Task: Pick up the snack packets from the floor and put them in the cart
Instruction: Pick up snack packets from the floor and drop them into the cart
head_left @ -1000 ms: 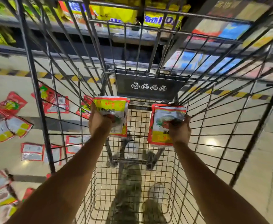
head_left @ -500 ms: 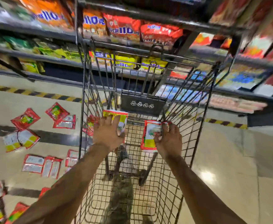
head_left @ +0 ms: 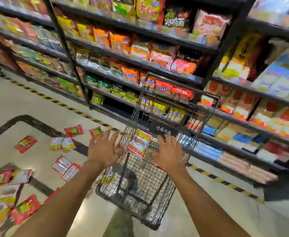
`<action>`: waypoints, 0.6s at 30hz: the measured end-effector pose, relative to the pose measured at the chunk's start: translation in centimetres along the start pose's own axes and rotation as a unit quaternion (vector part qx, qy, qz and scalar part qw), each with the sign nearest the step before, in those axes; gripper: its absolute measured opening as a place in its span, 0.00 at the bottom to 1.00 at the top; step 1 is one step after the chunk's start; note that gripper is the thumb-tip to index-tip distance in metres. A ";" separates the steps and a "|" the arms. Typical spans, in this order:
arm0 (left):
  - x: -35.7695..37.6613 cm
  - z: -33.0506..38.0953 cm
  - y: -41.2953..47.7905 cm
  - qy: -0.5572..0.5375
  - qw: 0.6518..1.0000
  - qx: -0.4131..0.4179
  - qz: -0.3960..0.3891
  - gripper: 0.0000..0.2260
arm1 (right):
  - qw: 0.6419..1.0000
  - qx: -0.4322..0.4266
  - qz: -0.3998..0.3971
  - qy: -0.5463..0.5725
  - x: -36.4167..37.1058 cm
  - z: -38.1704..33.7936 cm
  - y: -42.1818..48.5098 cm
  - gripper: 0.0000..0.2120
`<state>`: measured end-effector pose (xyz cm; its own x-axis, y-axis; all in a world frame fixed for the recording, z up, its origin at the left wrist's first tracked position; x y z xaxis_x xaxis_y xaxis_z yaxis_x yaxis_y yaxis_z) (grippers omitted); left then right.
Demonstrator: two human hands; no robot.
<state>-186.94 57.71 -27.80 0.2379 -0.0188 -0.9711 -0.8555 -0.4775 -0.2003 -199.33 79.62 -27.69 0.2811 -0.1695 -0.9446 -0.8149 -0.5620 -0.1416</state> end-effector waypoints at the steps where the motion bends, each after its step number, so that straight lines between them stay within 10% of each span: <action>1: -0.3 -1.6 -2.3 0.000 1.000 -0.018 0.003 0.39 | 1.000 -0.020 0.003 -0.006 -0.6 -1.6 -1.5 0.32; 18: 5.8 -27.6 -36.9 -0.047 0.935 -0.352 0.005 0.38 | 0.939 -0.339 -0.050 -0.042 7.2 -33.5 -15.9 0.35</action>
<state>-141.29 50.93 -22.50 0.1614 0.0353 -0.9863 -0.3345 -0.9382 -0.0884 -167.36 60.20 -22.35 0.2748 -0.0396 -0.9607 -0.2688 -0.9625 -0.0372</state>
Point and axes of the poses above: each hand's wrist, its own y-axis towards the middle knuckle, its own x-axis out of the palm, z = x × y, the point moved 2 cm from there along y, towards the middle knuckle, and after that the axes turned 11 degrees about y, right-handed, at the moved point
